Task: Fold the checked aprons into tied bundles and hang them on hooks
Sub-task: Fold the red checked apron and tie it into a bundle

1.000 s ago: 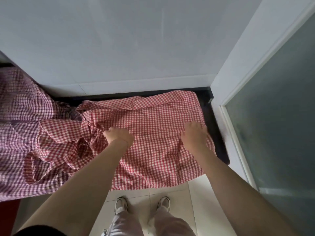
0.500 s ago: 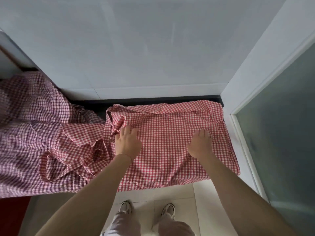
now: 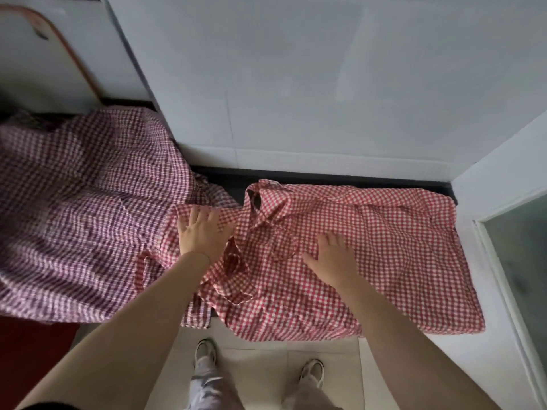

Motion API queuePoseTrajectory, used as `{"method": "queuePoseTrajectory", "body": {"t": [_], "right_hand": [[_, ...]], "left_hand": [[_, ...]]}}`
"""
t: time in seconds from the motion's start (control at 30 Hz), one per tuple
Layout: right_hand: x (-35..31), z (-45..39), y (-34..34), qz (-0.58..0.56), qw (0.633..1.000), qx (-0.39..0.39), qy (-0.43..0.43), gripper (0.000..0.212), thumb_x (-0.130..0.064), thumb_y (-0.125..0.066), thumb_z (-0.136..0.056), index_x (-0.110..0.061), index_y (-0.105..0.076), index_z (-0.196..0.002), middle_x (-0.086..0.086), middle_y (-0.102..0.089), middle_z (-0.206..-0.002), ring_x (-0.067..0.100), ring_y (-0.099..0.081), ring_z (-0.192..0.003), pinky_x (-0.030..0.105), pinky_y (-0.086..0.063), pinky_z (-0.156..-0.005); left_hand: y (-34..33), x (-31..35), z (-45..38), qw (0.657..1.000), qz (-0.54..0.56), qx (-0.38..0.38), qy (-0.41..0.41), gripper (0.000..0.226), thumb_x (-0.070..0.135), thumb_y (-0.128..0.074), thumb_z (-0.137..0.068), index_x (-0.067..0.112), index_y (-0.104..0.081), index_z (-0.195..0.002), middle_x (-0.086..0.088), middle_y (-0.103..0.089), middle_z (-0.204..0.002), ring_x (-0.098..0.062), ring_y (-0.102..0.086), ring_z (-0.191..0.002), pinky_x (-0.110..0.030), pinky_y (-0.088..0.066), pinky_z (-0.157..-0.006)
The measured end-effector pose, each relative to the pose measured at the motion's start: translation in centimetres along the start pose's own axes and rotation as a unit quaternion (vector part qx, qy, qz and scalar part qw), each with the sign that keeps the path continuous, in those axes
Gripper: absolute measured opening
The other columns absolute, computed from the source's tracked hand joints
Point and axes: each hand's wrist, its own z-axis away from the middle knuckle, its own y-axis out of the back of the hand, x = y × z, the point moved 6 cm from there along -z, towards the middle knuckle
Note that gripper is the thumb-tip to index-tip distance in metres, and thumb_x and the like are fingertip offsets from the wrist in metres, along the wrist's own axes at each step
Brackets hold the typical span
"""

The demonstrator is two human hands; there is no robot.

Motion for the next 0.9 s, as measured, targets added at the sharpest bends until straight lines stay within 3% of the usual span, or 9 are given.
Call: {"method": "queuePoseTrajectory", "body": {"t": [0.17,0.3,0.43,0.53,0.63,0.7,0.77,0.83,0.9], "right_hand": [[-5.5,-0.8,0.2,-0.013,1.000,0.014,-0.011,0.072,-0.051,-0.046,-0.099,-0.024,-0.014,-0.158,0.008,-0.012,-0.166,0.032,-0.008,-0.153,0.055,-0.010,-0.123],[-8.3,-0.7,-0.8,-0.032,0.999,-0.005,-0.029,0.084,-0.061,-0.051,-0.094,-0.026,-0.010,-0.157,0.010,-0.008,-0.166,0.037,-0.010,-0.152,0.057,-0.018,-0.121],[-9.7,-0.6,-1.2,-0.049,0.998,-0.011,-0.039,0.094,-0.068,-0.057,-0.086,-0.032,-0.006,-0.157,0.011,-0.005,-0.166,0.039,-0.008,-0.151,0.058,-0.021,-0.120],[-11.3,-0.4,-0.6,-0.040,0.999,0.005,-0.018,0.095,-0.067,-0.060,-0.084,-0.030,-0.012,-0.157,0.008,-0.014,-0.164,0.034,-0.016,-0.150,0.053,-0.027,-0.118],[-14.4,-0.5,-0.8,-0.050,0.997,-0.002,0.064,0.091,-0.061,-0.064,-0.086,-0.027,-0.019,-0.157,0.004,-0.021,-0.163,0.028,-0.022,-0.149,0.048,-0.026,-0.119],[-15.9,-0.8,-0.9,-0.082,0.993,-0.004,0.084,0.087,-0.056,-0.066,-0.087,-0.027,-0.024,-0.156,0.005,-0.024,-0.162,0.026,-0.024,-0.148,0.046,-0.026,-0.120],[-16.2,-1.2,-0.5,-0.091,0.993,0.027,0.072,0.082,-0.053,-0.066,-0.088,-0.025,-0.028,-0.155,0.008,-0.027,-0.160,0.027,-0.026,-0.147,0.045,-0.028,-0.120],[-15.5,-1.3,-0.3,-0.065,0.996,0.045,0.051,0.087,-0.058,-0.067,-0.085,-0.028,-0.025,-0.155,0.011,-0.023,-0.161,0.031,-0.023,-0.148,0.051,-0.028,-0.119],[-14.5,-1.2,-1.0,-0.032,0.998,0.014,0.056,0.101,-0.064,-0.071,-0.078,-0.034,-0.015,-0.157,0.010,-0.011,-0.165,0.034,-0.012,-0.152,0.058,-0.020,-0.120]], "left_hand": [[2.1,-2.7,-1.7,1.000,-0.012,0.010,-0.005,0.056,0.027,-0.048,-0.094,0.022,-0.035,-0.149,-0.006,-0.039,-0.153,-0.027,-0.023,-0.147,-0.055,-0.003,-0.121],[3.5,-4.4,-3.3,0.999,-0.046,-0.010,-0.007,0.029,0.029,-0.046,-0.096,0.016,-0.064,-0.114,-0.006,-0.061,-0.120,-0.026,-0.049,-0.119,-0.047,-0.027,-0.114],[5.2,-6.6,-4.0,0.996,0.081,-0.020,0.017,0.020,0.032,-0.049,-0.096,0.015,-0.058,-0.089,-0.005,-0.064,-0.097,-0.023,-0.055,-0.090,-0.039,-0.045,-0.091],[7.3,-9.2,-4.8,0.994,0.074,-0.010,0.075,0.017,0.026,-0.053,-0.097,0.013,-0.060,-0.104,-0.009,-0.068,-0.103,-0.029,-0.063,-0.094,-0.036,-0.047,-0.073],[10.2,-11.1,-5.8,0.994,-0.018,0.061,0.094,0.023,0.012,-0.052,-0.094,0.013,-0.054,-0.118,-0.011,-0.065,-0.110,-0.028,-0.060,-0.096,-0.039,-0.044,-0.082],[11.0,-11.2,-6.4,0.985,-0.089,0.132,0.060,0.039,0.007,-0.054,-0.087,0.015,-0.050,-0.124,-0.013,-0.057,-0.121,-0.029,-0.052,-0.110,-0.048,-0.040,-0.100],[10.9,-9.1,-6.0,0.983,-0.080,0.165,-0.015,0.045,0.008,-0.055,-0.080,0.019,-0.053,-0.123,-0.010,-0.053,-0.128,-0.029,-0.046,-0.118,-0.051,-0.036,-0.106],[9.5,-5.2,-4.3,0.982,-0.011,0.129,-0.137,0.027,0.016,-0.054,-0.083,0.022,-0.058,-0.109,-0.004,-0.058,-0.116,-0.025,-0.053,-0.112,-0.046,-0.043,-0.101],[5.9,-1.0,-1.6,0.968,0.013,-0.001,-0.252,0.031,0.035,-0.056,-0.090,0.027,-0.055,-0.120,-0.001,-0.054,-0.127,-0.026,-0.051,-0.123,-0.046,-0.043,-0.105]]}}
